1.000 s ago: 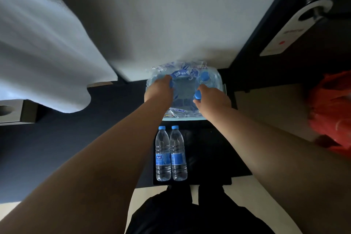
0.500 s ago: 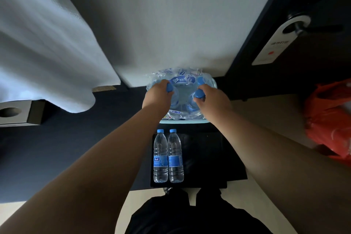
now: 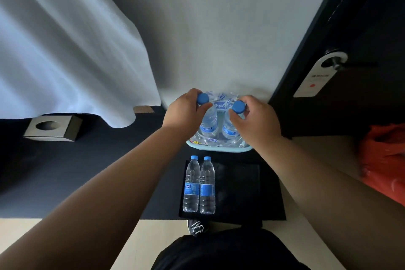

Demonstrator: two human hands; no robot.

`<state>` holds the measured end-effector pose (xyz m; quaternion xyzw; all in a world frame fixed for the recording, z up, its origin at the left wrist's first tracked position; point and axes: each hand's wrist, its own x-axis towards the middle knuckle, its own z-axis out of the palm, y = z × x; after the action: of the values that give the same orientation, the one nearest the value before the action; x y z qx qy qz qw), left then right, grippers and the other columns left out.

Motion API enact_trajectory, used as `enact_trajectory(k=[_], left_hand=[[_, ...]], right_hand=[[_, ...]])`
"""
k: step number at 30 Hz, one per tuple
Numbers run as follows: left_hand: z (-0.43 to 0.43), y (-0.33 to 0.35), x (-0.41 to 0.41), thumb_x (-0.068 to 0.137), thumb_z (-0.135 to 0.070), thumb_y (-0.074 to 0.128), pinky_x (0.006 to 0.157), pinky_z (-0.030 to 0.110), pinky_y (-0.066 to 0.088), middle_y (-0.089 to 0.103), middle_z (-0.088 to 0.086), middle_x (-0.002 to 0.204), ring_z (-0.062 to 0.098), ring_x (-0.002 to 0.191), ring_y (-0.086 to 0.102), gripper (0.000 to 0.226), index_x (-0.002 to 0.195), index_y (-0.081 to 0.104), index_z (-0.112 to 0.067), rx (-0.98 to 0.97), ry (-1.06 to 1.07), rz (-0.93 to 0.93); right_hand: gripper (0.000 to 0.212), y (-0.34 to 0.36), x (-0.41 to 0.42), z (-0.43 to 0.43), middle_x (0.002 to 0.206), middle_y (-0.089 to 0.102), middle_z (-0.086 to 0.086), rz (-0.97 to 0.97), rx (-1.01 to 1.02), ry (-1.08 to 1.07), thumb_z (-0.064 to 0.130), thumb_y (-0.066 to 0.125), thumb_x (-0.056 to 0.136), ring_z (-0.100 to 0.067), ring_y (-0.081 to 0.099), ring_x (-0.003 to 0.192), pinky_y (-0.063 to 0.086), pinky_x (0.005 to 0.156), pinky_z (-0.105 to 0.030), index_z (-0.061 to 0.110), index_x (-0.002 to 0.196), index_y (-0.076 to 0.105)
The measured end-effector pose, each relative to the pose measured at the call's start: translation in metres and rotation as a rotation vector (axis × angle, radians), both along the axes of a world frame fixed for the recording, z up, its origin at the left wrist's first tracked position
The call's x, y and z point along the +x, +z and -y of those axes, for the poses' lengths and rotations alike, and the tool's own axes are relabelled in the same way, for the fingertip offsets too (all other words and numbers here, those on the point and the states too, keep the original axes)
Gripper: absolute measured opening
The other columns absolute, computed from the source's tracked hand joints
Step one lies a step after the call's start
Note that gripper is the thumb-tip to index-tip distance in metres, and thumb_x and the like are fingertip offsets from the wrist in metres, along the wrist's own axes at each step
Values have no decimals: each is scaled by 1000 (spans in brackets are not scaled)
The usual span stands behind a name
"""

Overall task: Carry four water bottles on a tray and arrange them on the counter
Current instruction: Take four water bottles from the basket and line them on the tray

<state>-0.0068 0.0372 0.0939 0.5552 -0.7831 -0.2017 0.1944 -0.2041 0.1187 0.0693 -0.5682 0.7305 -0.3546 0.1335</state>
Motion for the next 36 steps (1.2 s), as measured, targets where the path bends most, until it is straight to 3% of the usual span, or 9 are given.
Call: enact_trajectory(k=[7,17,20,27,31,36], left_hand=[[-30,-1,9,90,-57,61,56,31,40,56,-11,69,18,65,57,33,100,58,-26,5,-32,59],[-68,-69,-2,92,-54,61,51,28,34,54,-11,69,14,63,52,29,85,52,-26,264,-122,141],[-78,-99,-5,91,-52,63,59,32,39,56,-9,74,19,70,55,31,90,54,-22,358,-113,160],[-93,-167,-18,94,-52,58,73,38,48,62,0,92,21,82,58,35,103,58,-18,550,-117,253],[-98,-197,-27,95,-54,56,56,27,31,57,-3,82,12,68,51,35,104,56,-21,586,-149,332],[-92,-226,-35,93,-57,57,55,32,42,58,-2,78,19,71,59,38,97,56,-20,634,-116,318]], right_hand=[[15,7,2,-31,58,50,11,-16,-57,86,33,73,81,-12,50,52,42,49,-28,21,84,64],[21,-52,7,-68,65,60,4,41,385,161,40,70,82,-16,60,60,51,54,-37,22,77,60],[22,-80,7,-78,65,60,3,81,486,141,40,69,82,-17,59,60,51,54,-39,22,75,59],[17,-140,5,-91,71,65,5,219,693,61,36,75,81,-13,65,63,50,53,-29,24,77,64],[19,-165,-2,-90,69,65,4,205,740,11,37,73,82,-14,64,61,47,50,-29,21,74,65],[22,-192,-7,-76,73,69,4,230,793,-47,42,73,87,-14,69,64,57,55,-32,21,84,68]])
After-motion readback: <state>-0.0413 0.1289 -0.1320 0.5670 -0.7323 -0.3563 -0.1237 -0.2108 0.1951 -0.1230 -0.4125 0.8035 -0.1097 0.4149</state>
